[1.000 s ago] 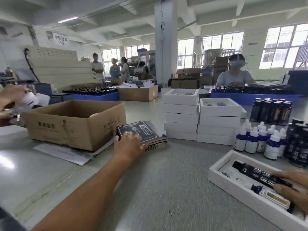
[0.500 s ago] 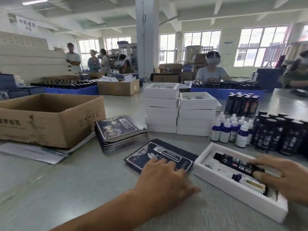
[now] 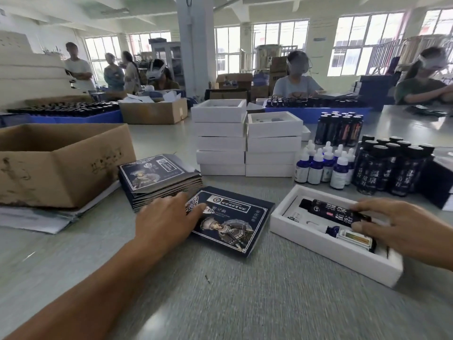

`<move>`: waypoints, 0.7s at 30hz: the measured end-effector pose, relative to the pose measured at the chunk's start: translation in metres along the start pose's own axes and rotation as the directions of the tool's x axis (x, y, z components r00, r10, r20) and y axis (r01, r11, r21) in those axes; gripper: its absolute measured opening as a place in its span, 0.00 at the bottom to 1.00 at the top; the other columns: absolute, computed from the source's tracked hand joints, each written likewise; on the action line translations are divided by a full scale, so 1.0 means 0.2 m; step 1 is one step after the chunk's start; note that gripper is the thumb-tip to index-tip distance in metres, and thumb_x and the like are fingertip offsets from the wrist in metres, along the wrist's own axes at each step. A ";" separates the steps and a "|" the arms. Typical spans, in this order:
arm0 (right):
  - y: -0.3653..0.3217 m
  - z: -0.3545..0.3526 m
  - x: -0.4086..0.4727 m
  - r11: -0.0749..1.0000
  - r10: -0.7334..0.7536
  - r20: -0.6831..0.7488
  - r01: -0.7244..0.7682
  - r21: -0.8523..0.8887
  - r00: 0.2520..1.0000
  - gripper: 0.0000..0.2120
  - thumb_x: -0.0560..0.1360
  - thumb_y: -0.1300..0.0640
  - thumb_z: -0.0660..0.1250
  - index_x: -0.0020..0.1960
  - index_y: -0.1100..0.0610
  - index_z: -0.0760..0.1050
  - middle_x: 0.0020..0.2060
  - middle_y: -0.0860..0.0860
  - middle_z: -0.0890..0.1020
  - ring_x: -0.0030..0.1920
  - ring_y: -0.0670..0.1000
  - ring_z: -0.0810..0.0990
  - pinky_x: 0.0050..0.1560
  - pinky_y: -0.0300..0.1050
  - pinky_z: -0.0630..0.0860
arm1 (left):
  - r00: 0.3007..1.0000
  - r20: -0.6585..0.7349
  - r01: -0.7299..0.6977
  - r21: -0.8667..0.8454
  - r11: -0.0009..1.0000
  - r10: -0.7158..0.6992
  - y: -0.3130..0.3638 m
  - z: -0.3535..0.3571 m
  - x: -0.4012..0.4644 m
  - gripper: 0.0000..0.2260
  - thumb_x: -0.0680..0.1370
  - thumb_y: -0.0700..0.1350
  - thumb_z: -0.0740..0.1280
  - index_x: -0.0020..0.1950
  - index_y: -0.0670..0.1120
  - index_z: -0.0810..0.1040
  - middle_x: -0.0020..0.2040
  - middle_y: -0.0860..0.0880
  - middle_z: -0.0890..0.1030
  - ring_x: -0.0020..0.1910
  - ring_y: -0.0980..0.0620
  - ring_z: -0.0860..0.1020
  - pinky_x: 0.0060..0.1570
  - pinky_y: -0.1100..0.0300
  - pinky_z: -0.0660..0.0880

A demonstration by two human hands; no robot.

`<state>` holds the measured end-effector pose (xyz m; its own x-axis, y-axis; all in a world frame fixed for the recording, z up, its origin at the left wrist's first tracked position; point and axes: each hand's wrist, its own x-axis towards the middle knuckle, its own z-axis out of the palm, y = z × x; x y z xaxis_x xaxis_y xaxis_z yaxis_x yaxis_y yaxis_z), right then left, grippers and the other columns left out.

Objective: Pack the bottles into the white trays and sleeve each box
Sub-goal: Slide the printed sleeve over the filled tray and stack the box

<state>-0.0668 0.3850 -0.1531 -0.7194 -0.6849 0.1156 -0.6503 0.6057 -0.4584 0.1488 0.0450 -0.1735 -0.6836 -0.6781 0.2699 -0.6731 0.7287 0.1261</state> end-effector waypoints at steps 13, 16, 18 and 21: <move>-0.03 0.01 -0.01 0.997 0.062 -0.017 -0.063 -0.053 0.998 0.15 0.74 0.45 0.70 0.61 0.39 0.75 0.60 0.43 0.77 0.50 0.38 0.74 0.54 0.46 0.69 | 0.978 -0.203 -0.171 -0.915 0.366 -0.052 0.03 -0.01 0.00 0.12 0.77 0.45 0.72 0.60 0.51 0.81 0.49 0.55 0.84 0.48 0.57 0.84 0.40 0.68 0.79; -0.05 0.01 -0.02 0.993 0.090 -0.031 -0.092 -0.078 0.995 0.23 0.74 0.44 0.71 0.68 0.45 0.73 0.66 0.47 0.77 0.56 0.46 0.75 0.59 0.47 0.70 | 0.960 -0.264 -0.206 -0.891 0.405 -0.092 0.04 0.00 0.00 0.08 0.77 0.45 0.72 0.56 0.51 0.83 0.53 0.51 0.82 0.48 0.55 0.83 0.38 0.69 0.79; -0.05 0.00 -0.02 0.988 0.117 -0.046 -0.121 -0.100 0.992 0.31 0.73 0.42 0.71 0.73 0.47 0.68 0.69 0.49 0.75 0.60 0.50 0.75 0.62 0.48 0.69 | 0.943 -0.316 -0.238 -0.859 0.454 -0.102 0.05 0.00 0.00 0.08 0.77 0.46 0.72 0.55 0.51 0.83 0.53 0.51 0.80 0.48 0.58 0.82 0.37 0.71 0.78; -0.04 -0.01 -0.01 0.969 0.196 -0.020 -0.197 -0.147 0.980 0.44 0.67 0.30 0.66 0.77 0.49 0.61 0.73 0.49 0.70 0.68 0.52 0.72 0.69 0.52 0.67 | 0.937 -0.330 -0.254 -0.871 0.421 -0.117 0.06 -0.01 0.00 0.08 0.77 0.46 0.71 0.57 0.51 0.82 0.49 0.55 0.82 0.46 0.60 0.83 0.35 0.70 0.78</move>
<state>-0.0604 0.3831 -0.1483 -0.8375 -0.5448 0.0409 -0.5248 0.7814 -0.3376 0.1414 0.0533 -0.1697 -0.4685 -0.6890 0.5530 0.1362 0.5621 0.8158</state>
